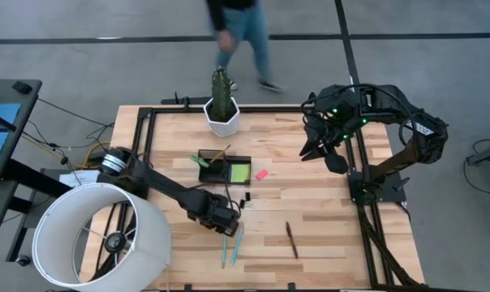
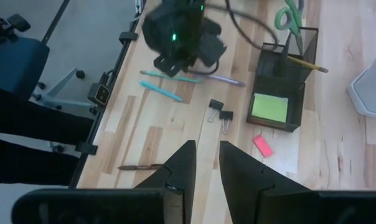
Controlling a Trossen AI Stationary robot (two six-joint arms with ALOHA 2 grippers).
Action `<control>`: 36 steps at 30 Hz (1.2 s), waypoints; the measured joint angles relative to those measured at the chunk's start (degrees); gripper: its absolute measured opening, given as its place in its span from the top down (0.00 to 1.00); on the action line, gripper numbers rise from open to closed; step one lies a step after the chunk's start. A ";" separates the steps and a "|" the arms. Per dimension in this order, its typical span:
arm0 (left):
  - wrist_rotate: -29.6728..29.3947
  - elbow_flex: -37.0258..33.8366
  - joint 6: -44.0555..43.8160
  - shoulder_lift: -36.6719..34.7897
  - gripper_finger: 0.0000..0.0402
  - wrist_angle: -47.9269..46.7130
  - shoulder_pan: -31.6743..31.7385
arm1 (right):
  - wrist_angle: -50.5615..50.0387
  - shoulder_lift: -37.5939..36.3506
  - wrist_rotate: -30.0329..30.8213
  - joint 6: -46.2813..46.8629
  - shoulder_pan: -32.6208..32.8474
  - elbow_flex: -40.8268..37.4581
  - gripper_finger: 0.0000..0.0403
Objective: Pick and place office supplies into organizer
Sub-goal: Put the purple pen into the black mesh organizer
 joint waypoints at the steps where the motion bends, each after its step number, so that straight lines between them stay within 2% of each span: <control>1: 0.31 0.02 0.06 1.08 0.73 0.72 0.00 | 0.04 0.00 0.00 0.00 0.00 0.00 0.84; 5: -0.02 0.34 -1.40 2.83 0.73 1.74 0.01 | 0.13 0.00 0.02 0.00 0.00 0.00 0.84; 19: -2.65 0.22 -4.12 2.52 0.73 -1.63 0.66 | 0.44 0.00 0.02 0.00 0.00 0.00 0.84; 31: -3.09 0.15 -3.82 2.56 0.84 -2.89 2.13 | 1.06 0.00 0.02 0.00 0.00 0.00 0.84; 36: -3.28 0.13 -0.90 2.58 0.86 -3.65 3.79 | 1.24 0.00 0.02 0.00 0.00 0.00 0.84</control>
